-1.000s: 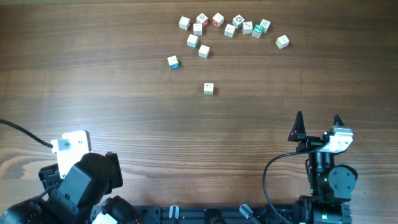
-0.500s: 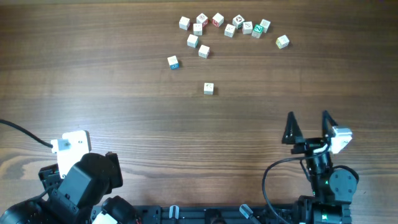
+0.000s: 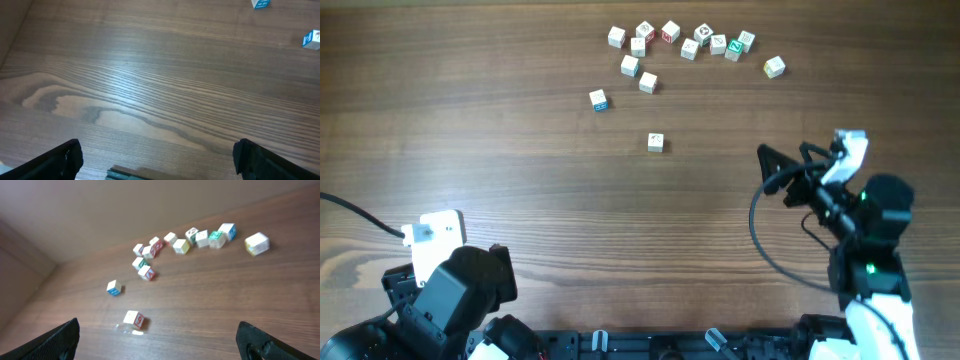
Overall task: Form a tower
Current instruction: 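Raise the right arm and swing it toward the block cluster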
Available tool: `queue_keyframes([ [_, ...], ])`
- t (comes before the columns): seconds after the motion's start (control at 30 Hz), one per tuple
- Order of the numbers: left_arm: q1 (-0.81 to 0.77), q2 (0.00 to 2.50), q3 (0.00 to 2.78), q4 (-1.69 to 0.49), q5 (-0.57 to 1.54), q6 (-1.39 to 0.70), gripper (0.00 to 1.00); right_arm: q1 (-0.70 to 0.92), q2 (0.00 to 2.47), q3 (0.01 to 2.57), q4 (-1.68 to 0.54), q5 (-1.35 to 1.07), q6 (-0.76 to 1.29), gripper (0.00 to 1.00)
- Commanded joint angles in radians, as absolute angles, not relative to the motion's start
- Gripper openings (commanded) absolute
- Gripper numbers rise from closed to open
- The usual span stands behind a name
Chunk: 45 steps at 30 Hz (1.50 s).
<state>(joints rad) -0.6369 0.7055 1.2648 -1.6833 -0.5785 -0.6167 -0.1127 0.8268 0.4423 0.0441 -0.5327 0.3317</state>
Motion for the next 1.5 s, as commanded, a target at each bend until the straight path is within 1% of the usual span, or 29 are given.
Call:
queue_keyframes([
  [0.0, -0.637, 0.702, 1.262, -1.682, -0.589, -0.637, 1.0, -0.11, 0.957, 0.567, 0.03, -0.631, 0.315, 1.0],
  [0.13, -0.637, 0.702, 1.262, -1.682, -0.589, -0.637, 1.0, -0.102, 1.076, 0.696, -0.058, -0.674, 0.314, 1.0],
  [0.2, -0.637, 0.702, 1.262, -1.682, -0.589, -0.637, 1.0, -0.062, 1.124, 0.788, -0.127, -0.674, 0.3, 1.0],
  [0.3, -0.637, 0.702, 1.262, -1.682, -0.589, -0.637, 1.0, 0.005, 1.141, 0.877, -0.162, -0.67, 0.291, 1.0],
  [0.4, -0.637, 0.702, 1.262, -1.682, -0.589, -0.637, 1.0, 0.047, 1.145, 0.914, -0.167, -0.669, 0.296, 1.0],
  [0.53, -0.637, 0.702, 1.262, -1.682, -0.589, -0.637, 1.0, 0.06, 1.22, 0.918, -0.165, -0.675, 0.438, 1.0],
  [0.6, -0.637, 0.702, 1.262, -1.682, -0.589, -0.637, 1.0, 0.06, 1.257, 0.918, -0.146, -0.727, 0.517, 1.0],
  [0.73, -0.637, 0.702, 1.262, -1.682, -0.589, -0.637, 1.0, 0.068, 1.264, 0.918, -0.079, -0.813, 0.552, 1.0],
  [0.83, -0.637, 0.702, 1.262, -1.682, -0.589, -0.637, 1.0, 0.069, 1.264, 0.918, -0.076, -0.813, 0.545, 1.0],
  [0.97, -0.637, 0.702, 1.262, -1.682, -0.589, -0.637, 1.0, 0.069, 1.264, 0.918, -0.079, -0.812, 0.469, 1.0],
  [1.1, -0.637, 0.702, 1.262, -1.682, -0.589, -0.637, 1.0, 0.069, 1.264, 0.918, -0.077, -0.783, 0.466, 1.0],
  [1.13, -0.637, 0.702, 1.262, -1.682, -0.589, -0.637, 1.0, 0.069, 1.264, 0.918, -0.077, -0.773, 0.435, 1.0],
  [1.4, -0.637, 0.702, 1.262, -1.682, -0.589, -0.637, 1.0, 0.069, 1.268, 0.931, -0.121, -0.712, 0.333, 1.0],
  [1.47, -0.637, 0.702, 1.262, -1.682, -0.589, -0.637, 1.0, 0.07, 1.271, 0.973, -0.174, -0.703, 0.3, 1.0],
])
